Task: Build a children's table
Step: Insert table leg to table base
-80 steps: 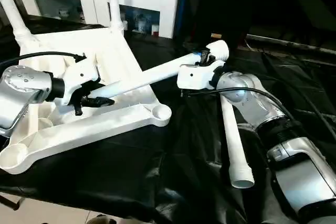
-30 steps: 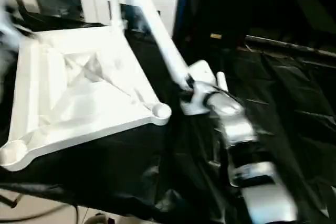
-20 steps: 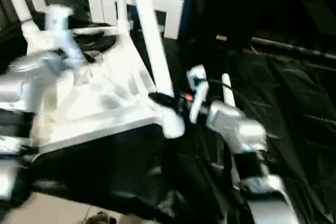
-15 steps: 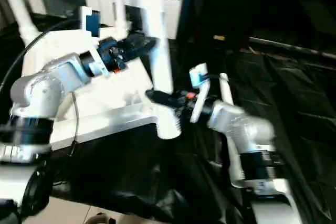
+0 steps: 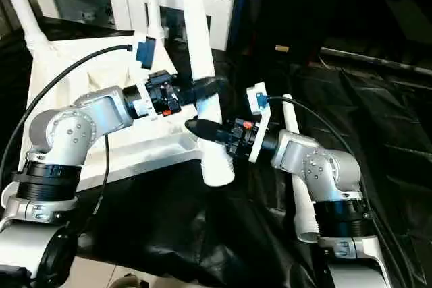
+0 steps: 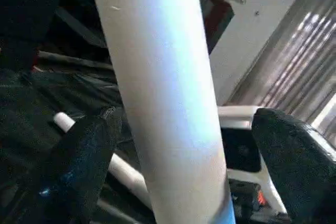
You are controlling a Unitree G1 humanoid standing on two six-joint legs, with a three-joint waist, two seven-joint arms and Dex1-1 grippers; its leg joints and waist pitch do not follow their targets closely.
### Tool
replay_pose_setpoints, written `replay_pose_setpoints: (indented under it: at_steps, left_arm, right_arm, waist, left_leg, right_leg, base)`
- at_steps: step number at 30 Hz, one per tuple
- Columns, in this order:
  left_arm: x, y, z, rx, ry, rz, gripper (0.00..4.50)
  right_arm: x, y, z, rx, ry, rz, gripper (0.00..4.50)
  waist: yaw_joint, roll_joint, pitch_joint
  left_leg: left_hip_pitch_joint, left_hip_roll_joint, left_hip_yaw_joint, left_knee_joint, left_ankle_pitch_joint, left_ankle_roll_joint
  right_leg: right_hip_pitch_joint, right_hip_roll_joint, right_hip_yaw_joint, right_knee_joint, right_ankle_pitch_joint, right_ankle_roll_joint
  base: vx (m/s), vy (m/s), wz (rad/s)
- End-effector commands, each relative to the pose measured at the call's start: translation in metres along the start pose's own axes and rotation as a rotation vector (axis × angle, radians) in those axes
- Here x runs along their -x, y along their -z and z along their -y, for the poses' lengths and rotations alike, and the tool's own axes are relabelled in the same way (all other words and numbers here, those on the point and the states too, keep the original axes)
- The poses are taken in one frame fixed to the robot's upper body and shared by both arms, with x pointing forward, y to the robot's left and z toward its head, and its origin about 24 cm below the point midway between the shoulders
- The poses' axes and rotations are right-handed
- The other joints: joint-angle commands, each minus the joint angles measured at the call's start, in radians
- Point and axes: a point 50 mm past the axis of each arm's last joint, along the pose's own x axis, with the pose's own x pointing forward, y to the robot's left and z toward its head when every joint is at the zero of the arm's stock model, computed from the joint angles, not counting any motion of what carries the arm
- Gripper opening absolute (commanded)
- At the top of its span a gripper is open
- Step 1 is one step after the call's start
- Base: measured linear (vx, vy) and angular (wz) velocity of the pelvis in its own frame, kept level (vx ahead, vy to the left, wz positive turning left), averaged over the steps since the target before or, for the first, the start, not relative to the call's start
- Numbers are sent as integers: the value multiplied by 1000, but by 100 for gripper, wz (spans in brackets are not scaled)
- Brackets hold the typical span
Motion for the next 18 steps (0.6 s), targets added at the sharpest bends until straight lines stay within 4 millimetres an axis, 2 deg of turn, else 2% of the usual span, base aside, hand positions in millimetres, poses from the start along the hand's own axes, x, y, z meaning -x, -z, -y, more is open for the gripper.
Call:
replay_pose_setpoints:
  at_steps: [1, 7, 9, 10, 14, 18]
  left_arm:
    - [-2, -1, 0, 15, 2, -5, 450]
    - [-2, -5, 4, 55, 34, 31, 450]
    - [-2, -5, 5, 56, 42, 25, 432]
    - [-2, -3, 5, 41, 30, 5, 422]
    - [-2, 0, 3, 0, -17, -29, 394]
    - [-6, 5, -1, -57, -91, -60, 365]
  right_arm:
    - [2, -5, -5, 24, -8, -2, 189]
    - [2, -3, -6, 28, -6, -11, 189]
    - [2, -3, -6, 29, -5, -11, 189]
    - [2, -4, -5, 36, 2, -9, 189]
    - [1, -5, -4, 65, 28, -4, 189]
    - [-5, -8, -3, 117, 72, 10, 189]
  waist:
    - [3, 16, -79]
    - [3, 18, -78]
    - [3, 18, -78]
    - [4, 21, -78]
    - [3, 18, -78]
    - [1, 19, -77]
  left_leg:
    - [21, 13, -2, -74, -213, -59]
    - [23, 13, -2, -75, -232, -66]
    - [23, 14, -3, -76, -232, -65]
    - [23, 14, -3, -76, -235, -65]
    - [23, 16, -4, -78, -236, -68]
    - [22, 16, -5, -79, -235, -75]
  right_leg:
    - [47, -44, 28, -82, -168, -179]
    - [47, -45, 28, -84, -172, -188]
    - [47, -45, 28, -85, -178, -184]
    - [47, -46, 28, -85, -184, -182]
    - [47, -46, 28, -87, -186, -172]
    - [46, -46, 29, -88, -198, -157]
  base:
    - [0, 0, 0]
    - [0, 0, 0]
    - [0, 0, 0]
    - [0, 0, 0]
    - [0, 0, 0]
    - [0, 0, 0]
